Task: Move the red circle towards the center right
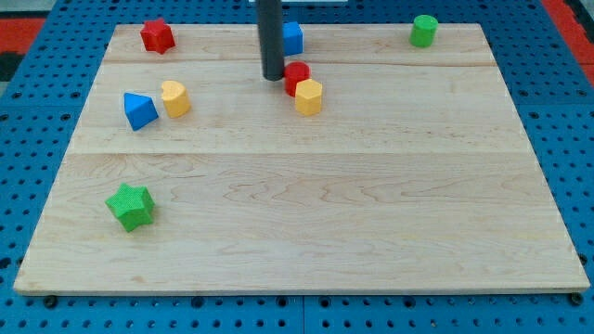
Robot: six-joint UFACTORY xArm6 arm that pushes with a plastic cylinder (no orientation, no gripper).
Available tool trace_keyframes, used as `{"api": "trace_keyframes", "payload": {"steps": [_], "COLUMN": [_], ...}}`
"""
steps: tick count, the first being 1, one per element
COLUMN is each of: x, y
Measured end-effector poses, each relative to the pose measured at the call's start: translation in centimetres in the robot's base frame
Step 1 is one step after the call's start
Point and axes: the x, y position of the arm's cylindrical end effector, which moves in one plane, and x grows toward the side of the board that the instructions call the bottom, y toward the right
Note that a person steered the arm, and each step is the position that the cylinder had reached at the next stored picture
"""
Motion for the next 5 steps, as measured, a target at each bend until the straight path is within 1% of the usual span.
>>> {"api": "trace_keyframes", "payload": {"steps": [1,2,3,4,5], "x": [1.3,2.8,3.1,4.6,6.0], "y": [4.0,5.7,11.0,14.7,16.9]}}
